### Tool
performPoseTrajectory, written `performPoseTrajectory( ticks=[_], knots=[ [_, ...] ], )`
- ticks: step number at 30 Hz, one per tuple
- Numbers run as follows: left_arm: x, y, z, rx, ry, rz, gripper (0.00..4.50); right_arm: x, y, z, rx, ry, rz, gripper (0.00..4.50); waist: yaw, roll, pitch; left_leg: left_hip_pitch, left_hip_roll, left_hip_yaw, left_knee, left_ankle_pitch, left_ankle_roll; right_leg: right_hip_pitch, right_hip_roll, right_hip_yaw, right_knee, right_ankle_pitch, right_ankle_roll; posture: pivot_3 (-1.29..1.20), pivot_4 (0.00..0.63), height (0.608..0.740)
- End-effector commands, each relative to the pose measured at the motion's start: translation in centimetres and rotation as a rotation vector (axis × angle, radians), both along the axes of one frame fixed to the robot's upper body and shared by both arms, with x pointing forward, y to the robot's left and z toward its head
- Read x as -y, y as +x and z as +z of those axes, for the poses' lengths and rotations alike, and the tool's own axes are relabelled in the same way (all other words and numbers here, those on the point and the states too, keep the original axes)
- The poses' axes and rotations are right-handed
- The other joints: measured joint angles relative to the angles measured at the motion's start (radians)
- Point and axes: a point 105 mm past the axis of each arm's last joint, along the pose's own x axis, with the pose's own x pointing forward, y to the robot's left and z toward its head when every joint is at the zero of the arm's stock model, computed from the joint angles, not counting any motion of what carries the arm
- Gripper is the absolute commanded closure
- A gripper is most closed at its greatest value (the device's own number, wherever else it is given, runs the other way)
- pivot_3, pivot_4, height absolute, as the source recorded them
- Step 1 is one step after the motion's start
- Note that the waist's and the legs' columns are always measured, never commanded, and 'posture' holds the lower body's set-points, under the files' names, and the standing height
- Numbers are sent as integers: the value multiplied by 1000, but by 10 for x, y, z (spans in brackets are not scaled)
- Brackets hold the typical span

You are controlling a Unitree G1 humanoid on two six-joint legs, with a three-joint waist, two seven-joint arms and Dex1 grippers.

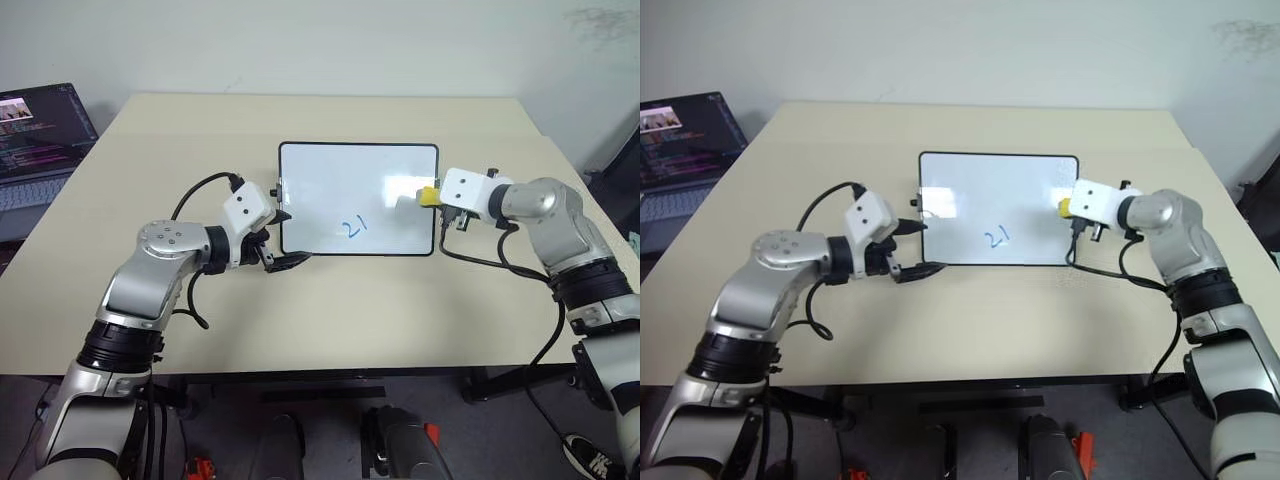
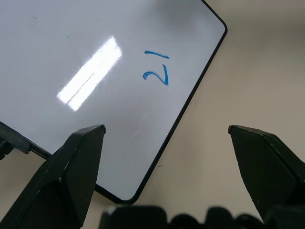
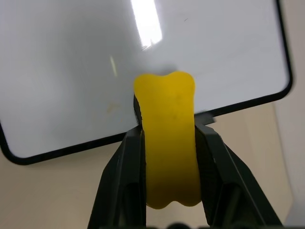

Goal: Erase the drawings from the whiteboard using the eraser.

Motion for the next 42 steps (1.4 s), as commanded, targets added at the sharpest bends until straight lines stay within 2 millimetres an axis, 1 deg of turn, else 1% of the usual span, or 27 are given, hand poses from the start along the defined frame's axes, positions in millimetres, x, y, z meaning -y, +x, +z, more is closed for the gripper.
performPoseTrajectory(
  ticks=[1, 15, 24, 31, 42],
  knots=[
    [-4, 2, 21, 69, -3, -2, 0, 0, 0, 8, 37, -14, 2, 3464, 0, 0, 0, 0, 1, 0, 0, 0, 0, 0, 1, 0, 0, 0, 0, 0, 150, 740],
    [-8, -2, 18, 56, 9, 1, 0, 9, -1, 10, 44, -39, -18, 3464, 1, 0, 0, 0, 0, 0, 1, 0, 0, 1, 0, 0, 0, 0, 0, 0, 150, 740],
    [-5, -3, 15, 48, 4, -4, 0, 18, -3, 11, 44, -53, -34, 3464, 1, 0, 0, 1, 0, 0, 1, 0, 0, 1, 0, 0, 1, 0, 0, 0, 150, 740],
    [-3, -3, 18, 54, 4, -11, 0, 18, -3, 9, 40, -49, -38, 3464, 1, 0, 0, 1, 0, 0, 1, 0, 0, 1, 0, 0, 1, 0, 0, 0, 150, 740],
    [-5, -4, 17, 52, 9, -5, 0, 22, -5, 6, 35, -50, -48, 3464, 1, 0, 0, 1, 0, 0, 3, 0, 0, 2, 1, 0, 1, 0, 0, 0, 150, 740]
  ],
)
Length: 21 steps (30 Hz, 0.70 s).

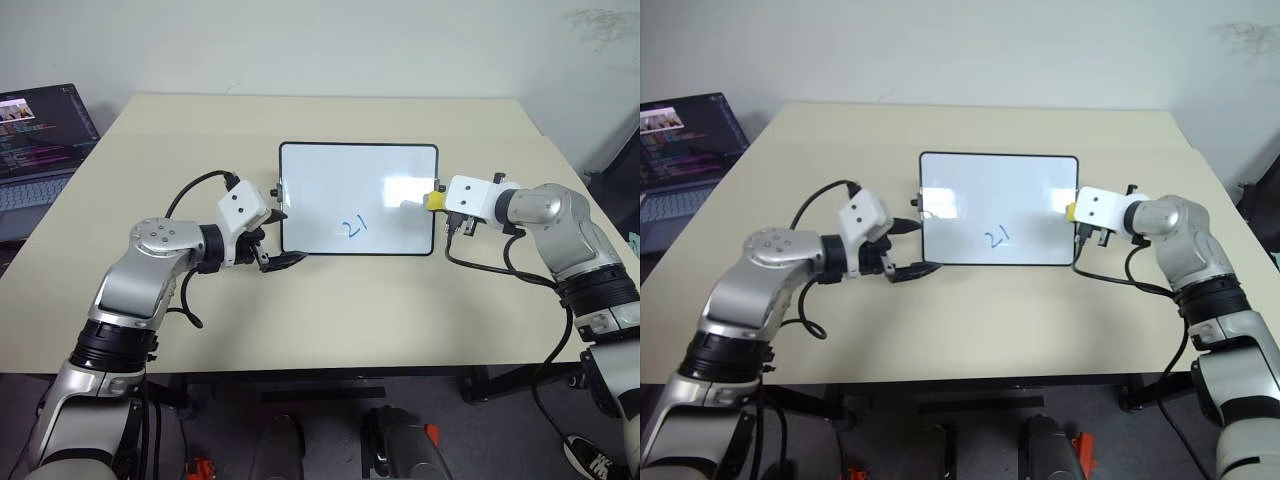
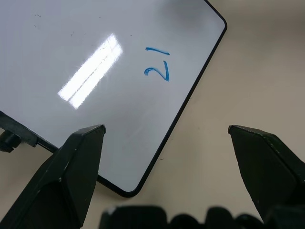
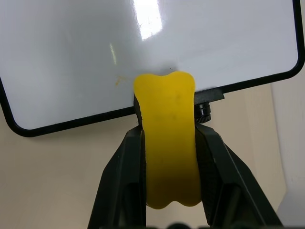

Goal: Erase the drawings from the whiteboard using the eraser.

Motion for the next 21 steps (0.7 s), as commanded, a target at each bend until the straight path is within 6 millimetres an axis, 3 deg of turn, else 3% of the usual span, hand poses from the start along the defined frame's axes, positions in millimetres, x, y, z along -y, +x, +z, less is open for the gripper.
performPoseTrajectory(
  ticks=[1, 7, 15, 21],
  knots=[
    [-2, -2, 15, 51, -2, -5, 0, 9, -1, 11, 38, 0, -19, 3464, 0, 0, 0, 0, 0, 0, 0, 0, 0, 0, 0, 0, 0, 0, 0, 0, 150, 740],
    [-3, -2, 14, 49, -1, -4, 0, 12, -2, 13, 33, 4, -27, 3464, 0, 0, 0, 0, 0, 0, 2, 0, 0, 1, 0, 0, 0, 0, 0, 0, 150, 740],
    [0, -1, 12, 45, -2, -11, 0, -30, 1, 42, 118, 153, 94, 3464, -3, 0, 0, 0, 0, 0, 2, 0, 0, 1, 0, 0, 1, 0, 0, 0, 150, 740],
    [-2, -2, 13, 44, -1, -8, 0, -36, 1, 44, 120, 174, 111, 3464, 0, 0, 0, 0, 0, -1, 2, 0, 0, 1, 0, 0, 1, 0, 0, 0, 150, 740]
  ],
)
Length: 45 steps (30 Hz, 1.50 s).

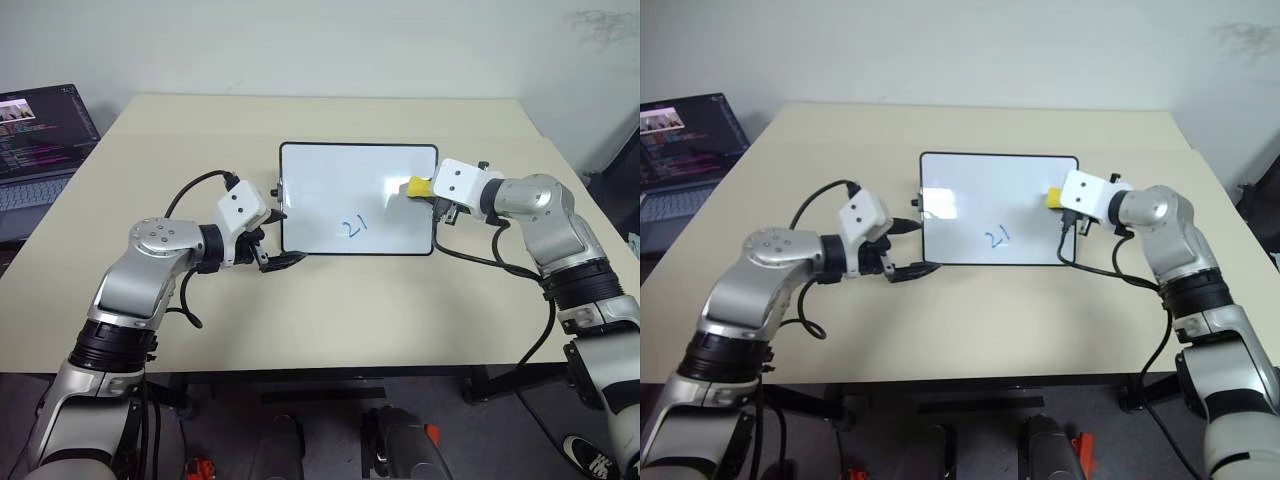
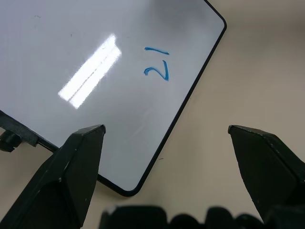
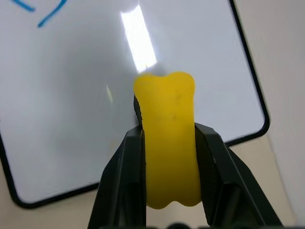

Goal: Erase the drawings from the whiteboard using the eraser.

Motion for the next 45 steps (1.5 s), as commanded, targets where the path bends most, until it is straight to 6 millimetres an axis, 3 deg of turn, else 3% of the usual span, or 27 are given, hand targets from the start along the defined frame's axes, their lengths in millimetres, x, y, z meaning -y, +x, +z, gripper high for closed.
performPoseTrajectory(
  ticks=[1, 8, 30, 38, 45],
  knots=[
    [-1, -2, 13, 44, -2, -8, 0, -2, -1, 22, 71, 28, 16, 3464, 0, 0, 0, 0, 0, 0, 0, 0, 0, 0, 0, 0, 0, 0, 0, 0, 150, 740],
    [-1, -2, 13, 45, -1, -10, 0, -20, -6, 36, 117, 95, 94, 3464, -1, 0, 0, 0, 0, 0, 0, 0, 0, 0, 0, 0, 0, 0, 0, 0, 150, 740],
    [-1, -1, 14, 47, 3, -13, 0, -35, -10, 33, 111, 110, 146, 3465, 0, 0, 0, 0, 0, 0, 0, 0, 0, 0, 0, 0, 1, 0, 0, 0, 150, 740],
    [0, -2, 14, 46, 3, -18, 0, -32, -10, 31, 106, 101, 134, 3465, 1, 0, 0, 0, 0, 0, 1, 0, 0, 0, 0, 0, 1, 0, 0, 0, 150, 740],
    [-3, -3, 5, 20, 19, -18, 0, -28, -15, 6, 43, 59, 134, 3465, 1, 0, 0, 0, 0, 0, 1, 0, 0, 0, 0, 0, 1, 0, 0, 0, 150, 740]
  ],
)
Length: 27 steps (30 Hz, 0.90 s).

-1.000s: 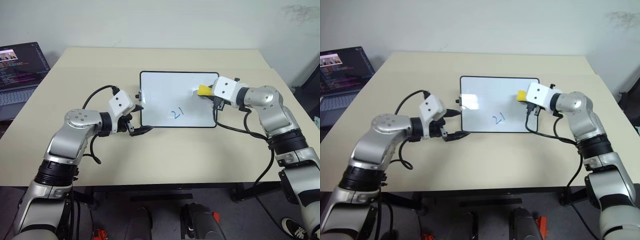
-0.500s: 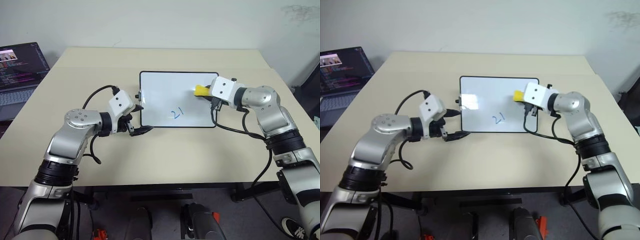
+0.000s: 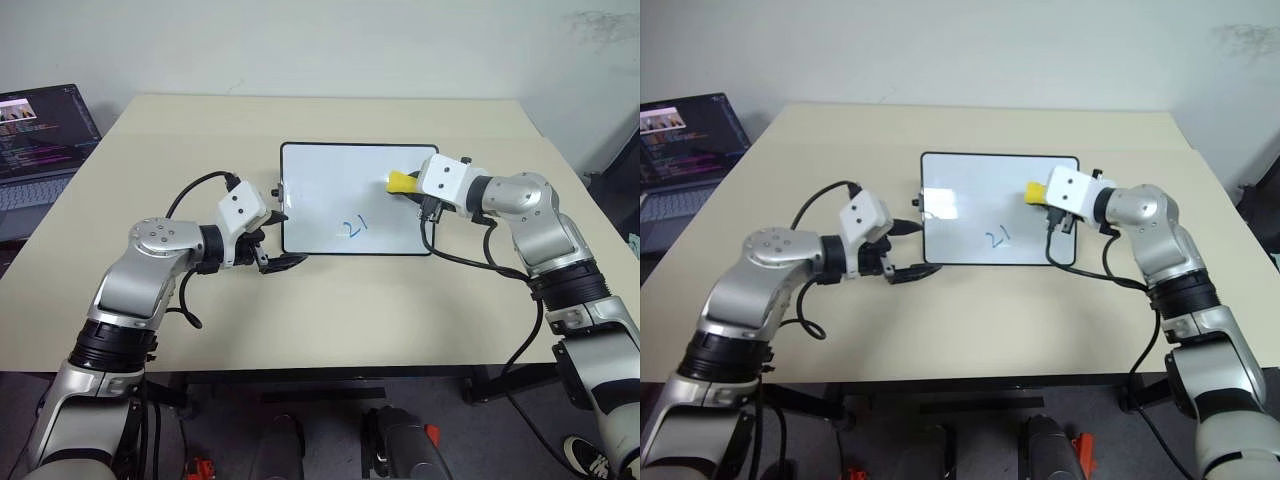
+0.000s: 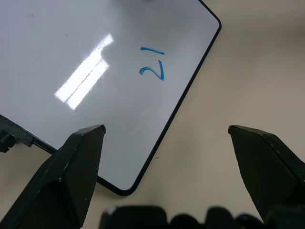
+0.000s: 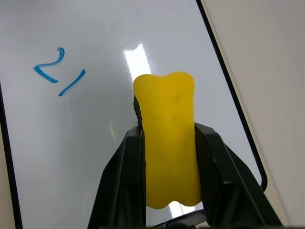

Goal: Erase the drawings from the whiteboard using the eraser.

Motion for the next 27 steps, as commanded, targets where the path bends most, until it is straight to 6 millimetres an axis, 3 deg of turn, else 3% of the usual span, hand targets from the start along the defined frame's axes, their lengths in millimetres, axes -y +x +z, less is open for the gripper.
performPoseTrajectory(
  ticks=[1, 14, 19, 27],
  knots=[
    [-3, -2, 6, 28, 16, -2, 0, -2, -6, -1, 17, -16, 22, 3465, 0, 0, 0, 0, 0, 0, 0, 0, 0, 0, 0, 0, 0, 0, 0, 0, 150, 740],
    [-6, 0, -19, -13, 77, 13, 0, -18, -4, -51, -37, -98, 6, 3465, -1, 0, 0, 0, 0, 0, 4, 0, 0, 1, 0, 0, 1, 0, 0, 0, 150, 740],
    [-5, 4, -20, 13, 77, 33, 0, -29, 6, -55, -31, -104, -27, 3465, -4, 0, 0, 0, 0, 0, 6, 0, 0, 2, 0, 0, 1, 0, 0, 0, 150, 740],
    [-2, 5, -19, 15, 81, 21, 0, -80, 10, -53, -30, -63, 31, 3465, -18, 0, 0, 2, 1, -1, 8, 1, 1, 3, 1, 0, 2, 2, 0, 0, 150, 740]
  ],
)
